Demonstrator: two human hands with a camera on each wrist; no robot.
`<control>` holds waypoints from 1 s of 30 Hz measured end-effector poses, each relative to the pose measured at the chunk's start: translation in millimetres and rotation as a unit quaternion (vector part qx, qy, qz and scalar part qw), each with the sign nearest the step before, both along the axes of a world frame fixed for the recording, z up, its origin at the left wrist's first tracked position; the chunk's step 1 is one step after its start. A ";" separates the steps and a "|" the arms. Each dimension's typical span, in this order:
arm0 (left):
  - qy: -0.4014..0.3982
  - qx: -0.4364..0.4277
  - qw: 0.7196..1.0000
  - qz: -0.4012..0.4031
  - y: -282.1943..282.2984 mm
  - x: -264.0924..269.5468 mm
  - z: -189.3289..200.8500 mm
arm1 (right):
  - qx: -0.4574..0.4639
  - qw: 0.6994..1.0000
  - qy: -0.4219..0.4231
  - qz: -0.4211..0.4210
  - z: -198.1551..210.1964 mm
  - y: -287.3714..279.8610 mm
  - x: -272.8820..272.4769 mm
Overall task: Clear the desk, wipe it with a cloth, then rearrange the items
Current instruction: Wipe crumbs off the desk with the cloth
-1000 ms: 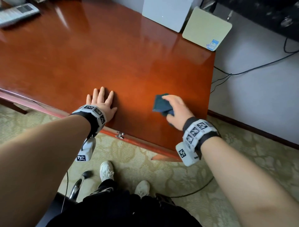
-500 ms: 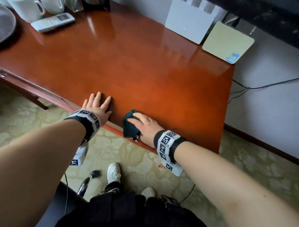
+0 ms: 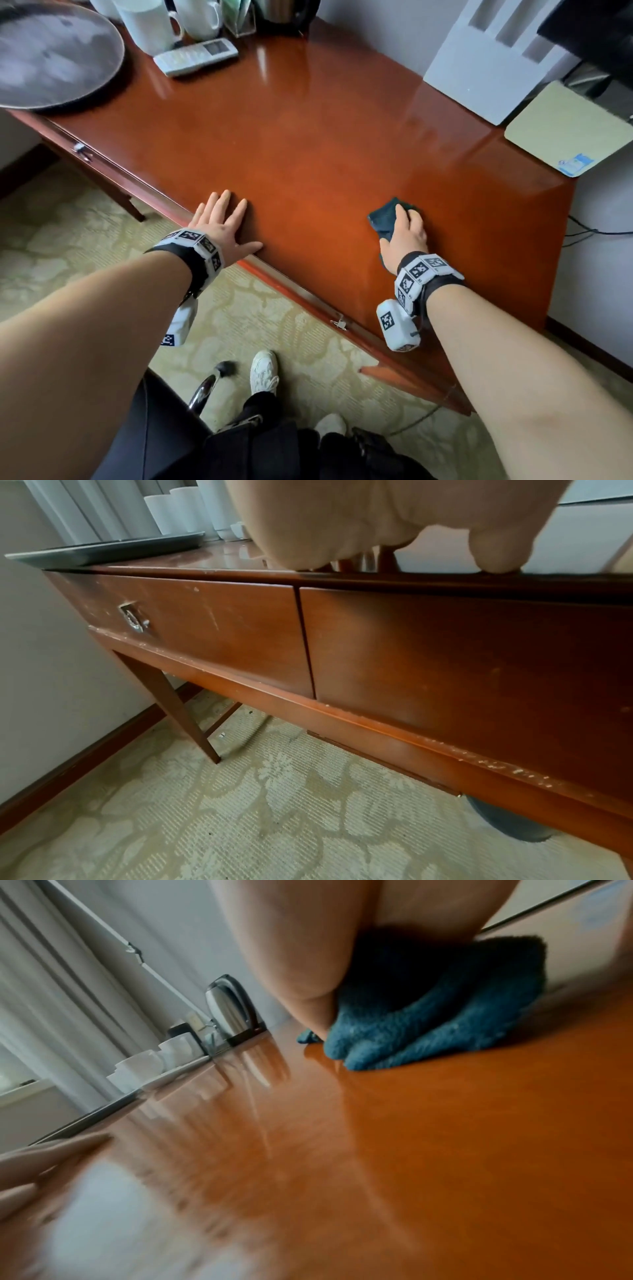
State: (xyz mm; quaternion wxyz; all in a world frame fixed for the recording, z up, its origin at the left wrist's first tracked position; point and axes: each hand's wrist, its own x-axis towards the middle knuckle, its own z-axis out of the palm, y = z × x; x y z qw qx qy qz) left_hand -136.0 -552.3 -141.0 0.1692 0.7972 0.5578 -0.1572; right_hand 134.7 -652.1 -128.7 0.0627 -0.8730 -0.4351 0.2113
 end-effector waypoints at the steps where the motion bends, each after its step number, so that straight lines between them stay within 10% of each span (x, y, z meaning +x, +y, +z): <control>1: 0.004 -0.003 1.000 -0.012 3.6 -4.6 0.3 | -0.004 0.999 0.001 0.041 0.4 5.1 -11.7; 12: 0.040 0.032 0.997 0.063 49.7 -55.5 3.3 | -0.032 0.889 0.134 0.436 13.9 48.3 -137.4; 16: 0.038 0.031 0.997 0.067 69.9 -62.3 6.1 | 0.004 0.901 0.181 0.394 28.9 74.6 -115.8; 23: 0.038 -0.031 0.997 0.059 87.6 -68.3 3.4 | 0.037 0.992 0.108 0.060 19.1 132.9 -73.5; 30: 0.012 -0.036 0.998 0.041 93.0 -75.4 4.3 | -0.041 0.949 0.074 0.303 16.6 149.5 -135.2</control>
